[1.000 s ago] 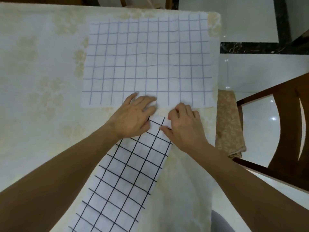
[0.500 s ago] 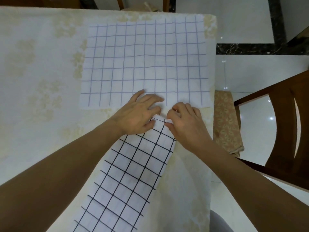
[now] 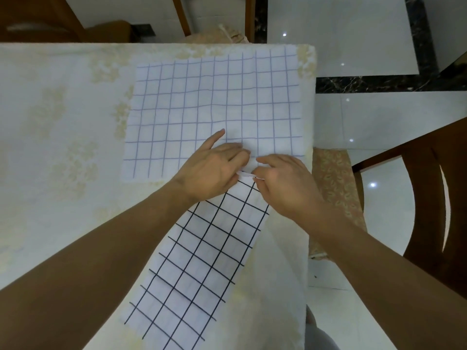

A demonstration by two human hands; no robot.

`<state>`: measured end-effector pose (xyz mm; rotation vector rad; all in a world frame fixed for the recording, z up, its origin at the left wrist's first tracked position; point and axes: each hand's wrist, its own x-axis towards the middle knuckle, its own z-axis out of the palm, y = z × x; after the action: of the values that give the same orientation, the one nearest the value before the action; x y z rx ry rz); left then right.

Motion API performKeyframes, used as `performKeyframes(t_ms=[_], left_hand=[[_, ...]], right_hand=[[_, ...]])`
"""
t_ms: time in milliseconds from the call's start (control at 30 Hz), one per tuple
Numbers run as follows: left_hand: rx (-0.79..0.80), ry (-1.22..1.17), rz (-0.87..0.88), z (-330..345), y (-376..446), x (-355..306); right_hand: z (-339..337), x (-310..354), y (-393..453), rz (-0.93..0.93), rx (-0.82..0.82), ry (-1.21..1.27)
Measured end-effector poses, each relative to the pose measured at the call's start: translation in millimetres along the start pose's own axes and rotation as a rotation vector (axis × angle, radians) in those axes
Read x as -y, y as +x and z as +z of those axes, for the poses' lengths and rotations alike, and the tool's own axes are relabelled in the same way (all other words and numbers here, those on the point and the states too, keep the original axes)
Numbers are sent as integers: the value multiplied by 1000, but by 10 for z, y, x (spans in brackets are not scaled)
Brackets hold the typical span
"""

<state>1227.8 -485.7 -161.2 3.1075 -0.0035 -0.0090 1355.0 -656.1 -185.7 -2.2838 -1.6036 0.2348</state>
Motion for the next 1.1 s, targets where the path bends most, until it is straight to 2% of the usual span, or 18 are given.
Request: performKeyframes(t_ms=[233,467,633,833,1033,1100], left_hand=[[-18,27,-31,-148,-129,-47],[-78,57,22,-204,-834,-202],[-105,56,35,-198,-1407,-319],[-114,3,20,-77,-2043,-485],[-89,-13,-28,18,-2644,-632],[-82,-28,-49,24,-2824,-684]], right_hand=[[-109,307,-77,-15,-79,-126],[-72,1008,-571,12,-134,-166],[140,1451,-955,42,-113,-169],[313,1849,-1380,-15,-120,-246],[525,2246,-1739,-135,-228,-312],[572,2347,-1836,-165,-216,-308]])
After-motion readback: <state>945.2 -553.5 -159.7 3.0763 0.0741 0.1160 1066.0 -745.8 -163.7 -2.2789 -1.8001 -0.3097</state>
